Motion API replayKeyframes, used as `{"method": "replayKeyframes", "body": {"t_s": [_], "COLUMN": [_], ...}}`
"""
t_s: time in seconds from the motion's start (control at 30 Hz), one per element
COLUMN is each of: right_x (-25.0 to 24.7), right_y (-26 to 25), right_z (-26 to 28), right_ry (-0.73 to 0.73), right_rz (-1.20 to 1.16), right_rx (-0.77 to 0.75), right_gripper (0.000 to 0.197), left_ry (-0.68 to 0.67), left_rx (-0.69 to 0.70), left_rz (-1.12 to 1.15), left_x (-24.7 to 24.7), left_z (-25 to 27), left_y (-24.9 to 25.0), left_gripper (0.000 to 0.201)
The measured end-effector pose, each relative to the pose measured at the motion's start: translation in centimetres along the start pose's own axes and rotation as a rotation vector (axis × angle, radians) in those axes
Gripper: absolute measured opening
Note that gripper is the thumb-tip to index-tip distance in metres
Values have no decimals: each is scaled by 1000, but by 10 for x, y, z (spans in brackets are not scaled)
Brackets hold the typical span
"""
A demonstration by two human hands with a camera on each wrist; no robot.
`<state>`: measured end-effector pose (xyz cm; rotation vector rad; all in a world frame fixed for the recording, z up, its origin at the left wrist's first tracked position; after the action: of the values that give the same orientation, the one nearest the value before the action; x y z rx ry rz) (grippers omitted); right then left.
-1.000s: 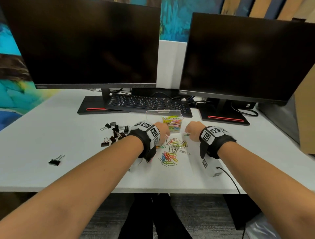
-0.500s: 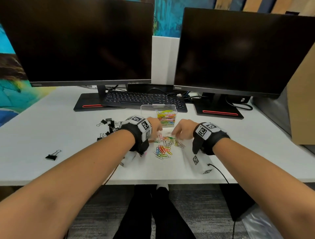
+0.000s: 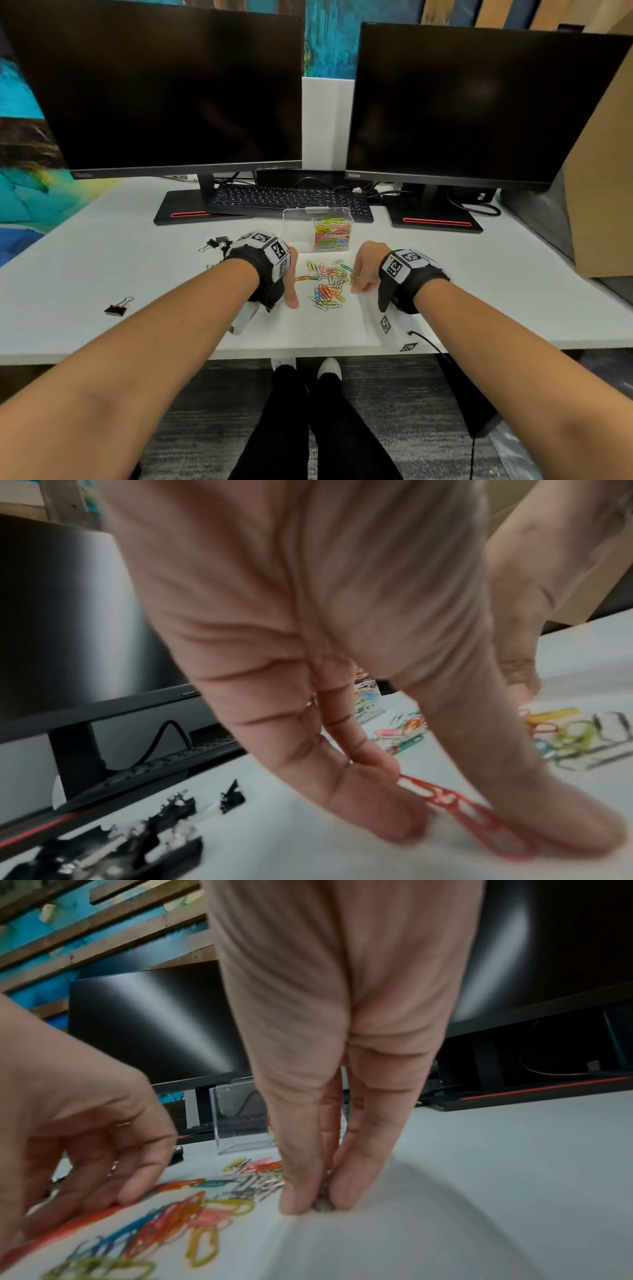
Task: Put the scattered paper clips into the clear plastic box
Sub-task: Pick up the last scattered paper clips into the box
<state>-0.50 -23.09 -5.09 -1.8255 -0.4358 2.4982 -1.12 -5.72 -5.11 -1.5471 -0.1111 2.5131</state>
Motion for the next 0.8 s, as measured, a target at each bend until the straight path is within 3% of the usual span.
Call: {"method": "replayKeyframes", "body": {"t_s": [0.1, 0.3, 0.8], "right_x": [2, 7, 16], "right_y": [-13, -32, -33], "right_z": [-4, -3, -1], "right_ry": [27, 70, 40], "right_rz": [22, 94, 150], "right_rx": [-39, -87, -67], "right_gripper": [41, 28, 31], "left_ry": [-13, 64, 203], "left_rx": [78, 154, -21], "left_rz": [120, 241, 227], "left_x": [7, 6, 12], "left_z": [2, -9, -16], "left_y": [16, 32, 13], "left_gripper": [45, 44, 108]}}
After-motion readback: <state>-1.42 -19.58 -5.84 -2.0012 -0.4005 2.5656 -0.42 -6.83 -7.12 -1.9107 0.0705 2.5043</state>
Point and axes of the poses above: each hand's wrist, its own z-axis away from the middle knuckle, its own x-axis out of the palm, y = z × x, the point moved 7 cm from there along -z, towards the middle knuckle, and after that the axes turned 6 degrees about -x, right-handed, at the moved point
